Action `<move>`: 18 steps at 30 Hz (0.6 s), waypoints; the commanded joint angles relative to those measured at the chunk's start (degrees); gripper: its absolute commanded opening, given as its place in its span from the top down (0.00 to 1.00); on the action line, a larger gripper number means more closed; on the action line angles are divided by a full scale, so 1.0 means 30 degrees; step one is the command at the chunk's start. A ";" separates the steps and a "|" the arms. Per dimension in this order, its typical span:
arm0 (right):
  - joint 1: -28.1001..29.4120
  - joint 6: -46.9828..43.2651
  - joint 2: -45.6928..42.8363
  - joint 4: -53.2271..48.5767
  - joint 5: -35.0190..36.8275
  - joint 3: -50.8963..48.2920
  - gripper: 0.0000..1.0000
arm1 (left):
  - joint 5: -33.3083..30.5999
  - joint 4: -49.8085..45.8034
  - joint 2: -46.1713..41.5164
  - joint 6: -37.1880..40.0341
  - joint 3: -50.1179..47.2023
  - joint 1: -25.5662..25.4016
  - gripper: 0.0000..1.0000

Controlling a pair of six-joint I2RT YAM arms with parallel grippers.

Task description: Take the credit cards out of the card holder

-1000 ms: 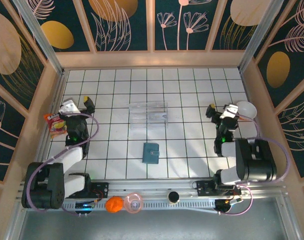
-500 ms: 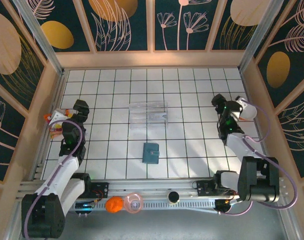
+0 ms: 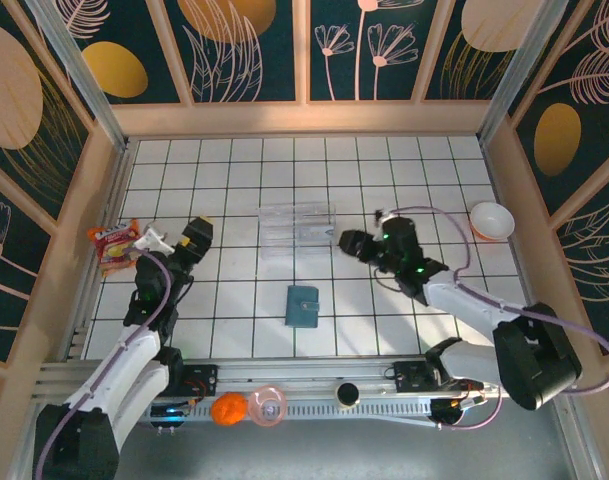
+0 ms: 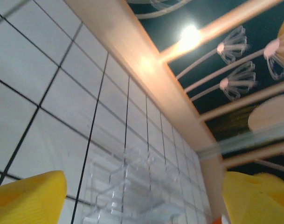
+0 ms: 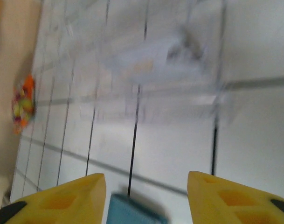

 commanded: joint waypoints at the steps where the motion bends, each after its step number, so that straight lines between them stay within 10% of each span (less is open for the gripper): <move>1: 0.1468 0.0888 0.1853 -0.0441 -0.0832 0.1044 0.55 | 0.2547 -0.0600 -0.0074 -0.0231 -0.1372 -0.0221 0.19; 18: 0.4851 0.3134 0.4584 -0.6449 0.2492 0.3422 0.55 | 0.3753 -0.2034 -0.0787 0.0991 -0.2606 -0.2274 0.25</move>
